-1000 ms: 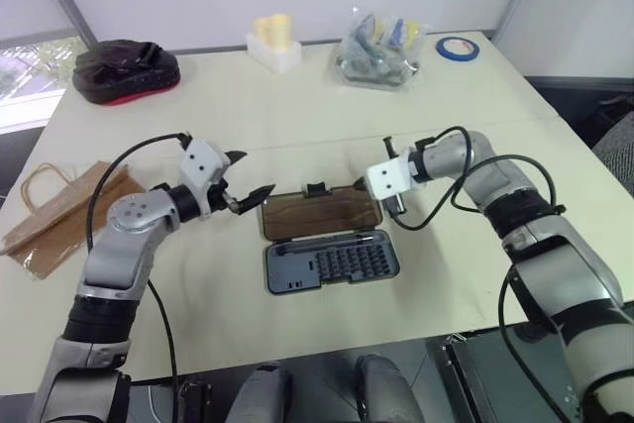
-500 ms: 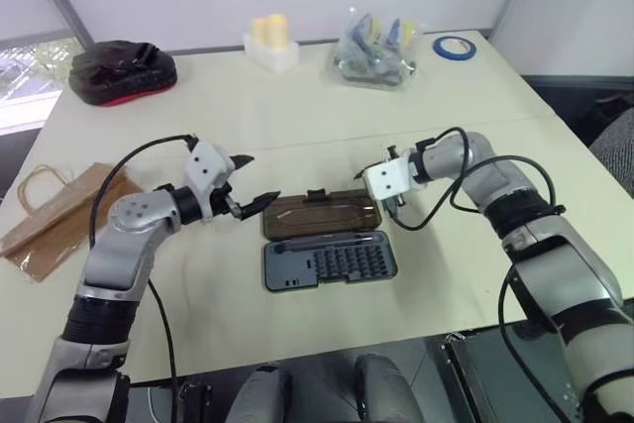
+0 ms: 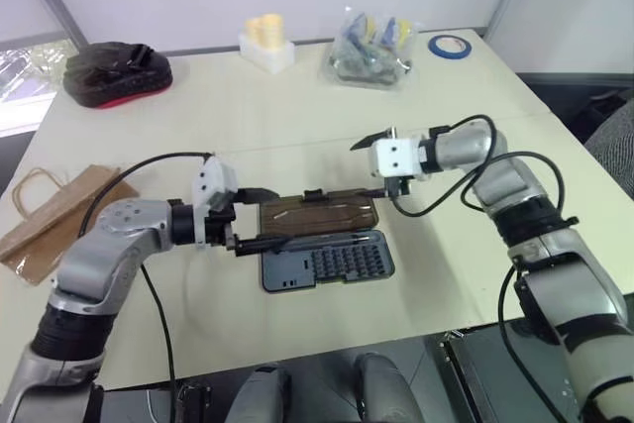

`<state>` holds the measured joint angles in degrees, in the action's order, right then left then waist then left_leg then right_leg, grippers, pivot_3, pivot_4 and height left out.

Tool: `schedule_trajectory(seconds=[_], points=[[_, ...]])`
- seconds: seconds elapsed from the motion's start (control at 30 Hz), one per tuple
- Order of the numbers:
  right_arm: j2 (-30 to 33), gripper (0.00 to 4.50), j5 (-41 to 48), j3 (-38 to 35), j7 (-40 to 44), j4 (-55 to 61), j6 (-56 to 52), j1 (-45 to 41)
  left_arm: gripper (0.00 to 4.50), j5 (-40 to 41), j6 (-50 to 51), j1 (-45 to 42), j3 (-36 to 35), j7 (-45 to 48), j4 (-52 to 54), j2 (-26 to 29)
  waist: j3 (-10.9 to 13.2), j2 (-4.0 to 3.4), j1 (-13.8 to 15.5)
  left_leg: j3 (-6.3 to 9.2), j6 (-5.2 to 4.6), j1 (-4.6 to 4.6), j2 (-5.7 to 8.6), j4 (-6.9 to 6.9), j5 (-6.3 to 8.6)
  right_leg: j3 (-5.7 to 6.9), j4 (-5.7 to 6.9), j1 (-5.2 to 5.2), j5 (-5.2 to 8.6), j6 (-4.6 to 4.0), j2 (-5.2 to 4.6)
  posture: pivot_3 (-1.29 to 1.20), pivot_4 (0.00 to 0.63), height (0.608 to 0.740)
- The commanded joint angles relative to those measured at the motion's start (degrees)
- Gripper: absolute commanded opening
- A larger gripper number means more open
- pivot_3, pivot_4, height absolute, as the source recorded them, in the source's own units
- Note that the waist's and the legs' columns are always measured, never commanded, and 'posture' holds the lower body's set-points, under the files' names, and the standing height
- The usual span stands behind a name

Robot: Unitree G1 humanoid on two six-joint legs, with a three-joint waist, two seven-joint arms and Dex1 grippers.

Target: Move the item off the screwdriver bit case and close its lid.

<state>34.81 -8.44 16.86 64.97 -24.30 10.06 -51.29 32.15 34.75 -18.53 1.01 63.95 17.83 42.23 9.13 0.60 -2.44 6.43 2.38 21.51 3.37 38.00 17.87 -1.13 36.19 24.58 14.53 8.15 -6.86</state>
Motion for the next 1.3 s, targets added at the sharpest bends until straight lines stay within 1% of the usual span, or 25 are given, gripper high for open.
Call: schedule_trajectory(seconds=[0.03,0.1,0.2,0.33,0.37,0.4,0.43,0.47,0.77,0.93,1.13,1.23,1.3], points=[[0.4,4.38,1.8,-2.3,-1.2,7.9,-5.5,2.2,4.50,0.4,-0.8,0.8,0.6,1.0,1.6,0.5,0.0,0.00,0.2,0.00,0.00,0.00,0.00,0.01,0.00,0.00,0.00,0.00,0.00,0.00,0.00,0.00,0.150,0.740],[0.3,4.38,1.9,-2.7,-2.0,10.5,-7.8,3.4,4.50,-0.5,-1.8,1.3,1.2,1.2,1.1,0.5,0.0,0.00,0.3,-0.01,0.00,0.02,0.02,0.02,0.00,0.00,0.00,-0.01,0.00,0.00,0.00,0.00,0.150,0.740],[0.4,4.50,2.2,-3.5,-3.5,14.4,-11.0,5.7,3.63,-2.0,-3.9,1.9,2.7,1.6,0.2,-0.4,0.0,0.00,0.3,-0.03,0.00,0.02,0.02,0.03,0.00,0.00,0.00,-0.01,0.00,0.00,0.00,0.00,0.150,0.740],[0.5,4.50,2.2,-3.9,-4.5,17.2,-13.6,7.1,1.70,-3.3,-6.0,2.0,4.5,2.5,-0.2,-0.7,0.0,0.00,0.3,-0.04,0.00,0.02,0.02,0.03,0.00,-0.01,0.00,0.00,0.00,0.00,-0.01,0.00,0.150,0.740],[0.6,4.50,2.1,-4.0,-4.8,17.5,-13.9,7.3,1.13,-3.5,-6.4,2.0,5.0,2.7,-0.4,-0.8,0.0,0.00,0.3,-0.05,0.00,0.01,0.02,0.03,0.00,-0.01,0.00,0.00,0.00,0.00,0.00,0.00,0.150,0.740],[0.6,4.50,2.1,-4.0,-5.0,17.7,-14.1,7.5,0.68,-3.8,-6.9,2.1,5.5,3.0,-0.7,-0.9,0.0,0.00,0.3,-0.05,0.00,0.02,0.03,0.03,0.00,-0.01,0.00,0.00,0.00,0.00,0.00,0.00,0.150,0.740],[0.6,4.50,2.0,-3.9,-5.2,18.0,-14.3,7.6,0.13,-4.0,-7.3,2.3,6.0,3.3,-1.0,-1.0,0.0,0.00,0.3,-0.06,0.00,0.01,0.02,0.03,0.00,-0.01,0.00,0.00,0.00,0.00,0.00,0.00,0.150,0.740],[0.7,4.50,1.9,-3.9,-5.3,17.9,-14.5,7.6,0.06,-4.4,-7.7,2.3,6.5,3.7,-1.5,-1.1,0.0,0.00,0.3,-0.06,-0.01,0.02,0.03,0.03,0.00,-0.01,-0.01,0.00,0.00,0.00,-0.01,0.00,0.150,0.740],[1.3,4.50,0.7,-3.0,-5.5,14.7,-15.9,6.5,0.06,-9.2,-12.2,2.5,10.0,5.5,-7.0,-1.1,0.0,0.00,0.3,-0.07,-0.01,0.01,0.03,0.03,0.00,-0.01,-0.01,0.00,0.00,0.00,-0.01,0.00,0.150,0.740],[1.2,4.50,0.2,-1.9,-4.4,11.9,-14.0,4.5,0.06,-12.0,-15.0,2.9,10.9,5.4,-9.7,-1.3,0.0,0.00,0.2,-0.09,-0.01,0.01,0.03,0.02,0.00,-0.01,-0.01,0.00,0.00,0.00,-0.01,0.00,0.150,0.740],[-0.4,4.50,0.5,-0.3,-1.6,5.8,-13.4,1.1,0.06,-14.0,-17.4,3.4,12.0,5.0,-12.0,-2.4,0.0,0.00,0.2,-0.08,-0.01,0.00,0.03,0.03,0.00,0.00,-0.01,-0.01,0.00,0.00,0.00,0.00,0.150,0.740],[-2.0,4.50,1.8,0.2,0.6,3.3,-16.3,-0.4,0.06,-14.8,-18.2,3.6,12.3,4.7,-13.0,-3.0,0.0,0.00,0.2,-0.08,-0.01,0.00,0.03,0.03,0.00,0.00,0.00,-0.01,0.00,0.00,0.00,0.00,0.150,0.740],[-4.1,4.50,4.3,-0.2,2.7,2.6,-20.7,-1.5,0.06,-15.3,-19.0,4.1,12.5,4.6,-13.6,-3.2,0.0,0.00,0.1,-0.08,-0.01,-0.01,0.03,0.03,0.00,-0.01,0.00,-0.01,0.00,0.00,0.00,0.00,0.150,0.740]])
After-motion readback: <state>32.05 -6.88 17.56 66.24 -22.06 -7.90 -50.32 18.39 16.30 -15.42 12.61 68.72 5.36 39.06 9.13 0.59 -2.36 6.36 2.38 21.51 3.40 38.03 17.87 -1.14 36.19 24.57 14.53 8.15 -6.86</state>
